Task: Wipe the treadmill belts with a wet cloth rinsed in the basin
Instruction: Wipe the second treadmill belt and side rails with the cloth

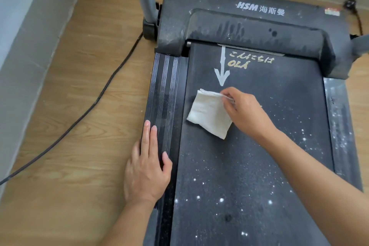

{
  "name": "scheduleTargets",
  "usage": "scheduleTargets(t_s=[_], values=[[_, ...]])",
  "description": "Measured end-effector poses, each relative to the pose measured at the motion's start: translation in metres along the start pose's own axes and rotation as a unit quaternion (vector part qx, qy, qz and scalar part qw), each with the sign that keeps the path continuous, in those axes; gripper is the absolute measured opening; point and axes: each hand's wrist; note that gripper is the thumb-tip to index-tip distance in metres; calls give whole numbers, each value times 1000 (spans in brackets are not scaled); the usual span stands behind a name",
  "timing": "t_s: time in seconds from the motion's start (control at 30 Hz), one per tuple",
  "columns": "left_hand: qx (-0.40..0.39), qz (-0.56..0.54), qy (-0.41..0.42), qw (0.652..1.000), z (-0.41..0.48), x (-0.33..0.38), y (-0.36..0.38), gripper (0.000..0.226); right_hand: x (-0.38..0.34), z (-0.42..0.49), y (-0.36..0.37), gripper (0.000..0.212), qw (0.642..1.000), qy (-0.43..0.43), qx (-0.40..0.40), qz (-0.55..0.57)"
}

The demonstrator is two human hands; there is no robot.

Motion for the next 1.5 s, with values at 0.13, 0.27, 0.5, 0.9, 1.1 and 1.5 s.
scheduleTargets(t_s=[0.13,0.27,0.5,0.9,1.1,1.5], values=[[16,-7,-3,1000,-1,1,4,78,5,-1,3,37,987,-77,108,-89],[17,-17,-2,1000,0,-2,4,76,-13,-27,53,52,996,-73,52,-21],[52,-93,-56,993,85,11,-7,48,1,-36,116,84,985,-50,28,-164],[56,-61,-77,994,116,18,2,61,-12,115,80,88,975,-83,35,-202],[58,-24,-72,995,117,19,-2,63,-3,150,65,77,969,-131,11,-211],[35,-18,-90,995,117,22,-8,63,13,-155,121,82,953,-177,-126,-211]])
Point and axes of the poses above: each hand's wrist, its own z-axis towards the middle knuckle, its own y-axis out of the palm, x = y × z, and after that the axes turned 13 degrees about z, right-handed
